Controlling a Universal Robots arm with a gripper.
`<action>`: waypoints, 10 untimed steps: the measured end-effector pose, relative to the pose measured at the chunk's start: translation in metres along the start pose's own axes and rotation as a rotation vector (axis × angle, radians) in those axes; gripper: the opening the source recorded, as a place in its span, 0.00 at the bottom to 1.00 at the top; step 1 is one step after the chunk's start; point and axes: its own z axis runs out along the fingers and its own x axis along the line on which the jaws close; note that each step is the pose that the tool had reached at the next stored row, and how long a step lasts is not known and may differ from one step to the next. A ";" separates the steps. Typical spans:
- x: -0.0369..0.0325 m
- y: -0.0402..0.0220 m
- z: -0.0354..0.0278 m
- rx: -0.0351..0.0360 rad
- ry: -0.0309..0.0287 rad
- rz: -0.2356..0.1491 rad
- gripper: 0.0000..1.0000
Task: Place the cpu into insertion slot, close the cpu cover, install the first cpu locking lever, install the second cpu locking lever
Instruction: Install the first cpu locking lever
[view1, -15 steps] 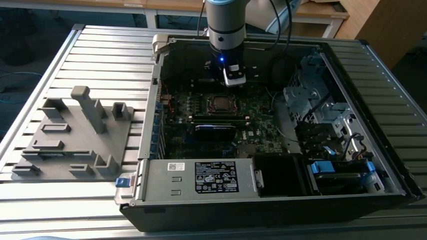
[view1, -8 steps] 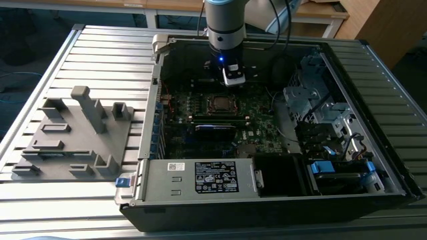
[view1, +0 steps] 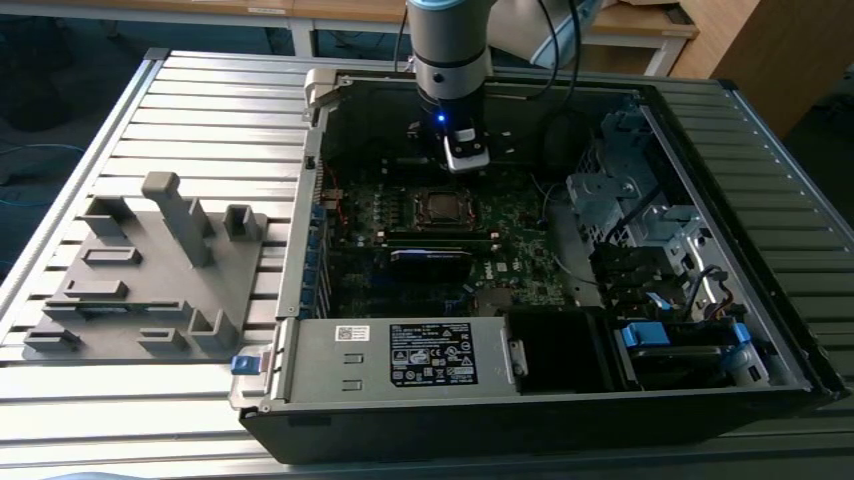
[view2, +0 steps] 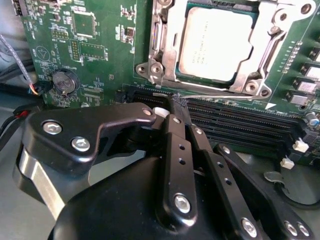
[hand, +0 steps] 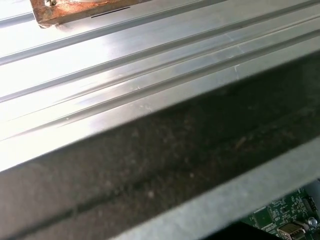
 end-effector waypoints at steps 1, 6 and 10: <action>0.0001 0.0001 0.0001 -0.0002 -0.0003 0.000 0.10; 0.0008 0.0002 0.0008 -0.0012 -0.0031 -0.001 0.10; 0.0009 0.0001 0.0009 -0.0016 -0.0037 -0.001 0.10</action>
